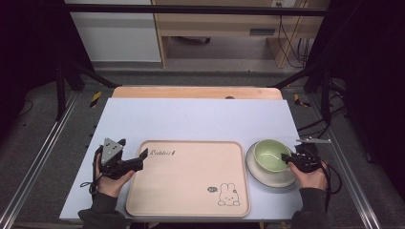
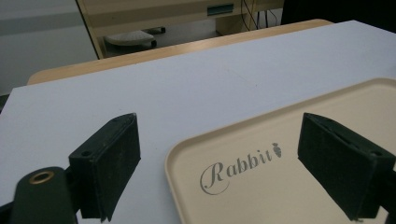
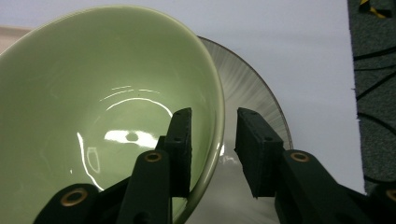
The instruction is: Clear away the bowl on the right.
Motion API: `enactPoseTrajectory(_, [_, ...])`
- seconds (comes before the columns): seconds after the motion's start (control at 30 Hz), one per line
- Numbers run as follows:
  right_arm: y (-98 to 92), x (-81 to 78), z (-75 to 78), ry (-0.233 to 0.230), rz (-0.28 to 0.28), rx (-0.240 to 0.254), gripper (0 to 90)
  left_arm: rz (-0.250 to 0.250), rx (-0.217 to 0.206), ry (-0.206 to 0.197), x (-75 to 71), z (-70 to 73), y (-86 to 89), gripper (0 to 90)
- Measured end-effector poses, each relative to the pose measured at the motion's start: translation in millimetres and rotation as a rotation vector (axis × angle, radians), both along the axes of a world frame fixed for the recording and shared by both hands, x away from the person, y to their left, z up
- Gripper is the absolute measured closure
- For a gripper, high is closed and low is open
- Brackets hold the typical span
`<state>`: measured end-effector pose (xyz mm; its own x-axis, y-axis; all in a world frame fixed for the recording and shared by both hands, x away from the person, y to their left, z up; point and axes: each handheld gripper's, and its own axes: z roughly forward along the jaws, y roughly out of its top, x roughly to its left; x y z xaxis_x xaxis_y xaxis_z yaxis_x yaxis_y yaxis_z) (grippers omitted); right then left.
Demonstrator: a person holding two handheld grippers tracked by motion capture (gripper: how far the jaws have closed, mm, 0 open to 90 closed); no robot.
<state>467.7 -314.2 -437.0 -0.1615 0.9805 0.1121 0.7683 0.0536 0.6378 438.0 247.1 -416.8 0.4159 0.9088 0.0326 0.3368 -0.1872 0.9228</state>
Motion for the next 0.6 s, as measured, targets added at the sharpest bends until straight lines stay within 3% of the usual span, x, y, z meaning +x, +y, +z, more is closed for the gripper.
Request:
enactPoseTrajectory(0.33, [2.4, 6.2, -2.8, 0.036, -0.002, -0.011, 72.0, -0.006, 0.009, 0.015, 1.5, -2.3, -0.6, 12.6])
enactPoseTrajectory(0.6, [2.4, 7.7, -2.9, 0.072, -0.016, 0.025, 75.5, -0.011, 0.015, 0.018, 1.8, -2.9, -1.8, 12.5])
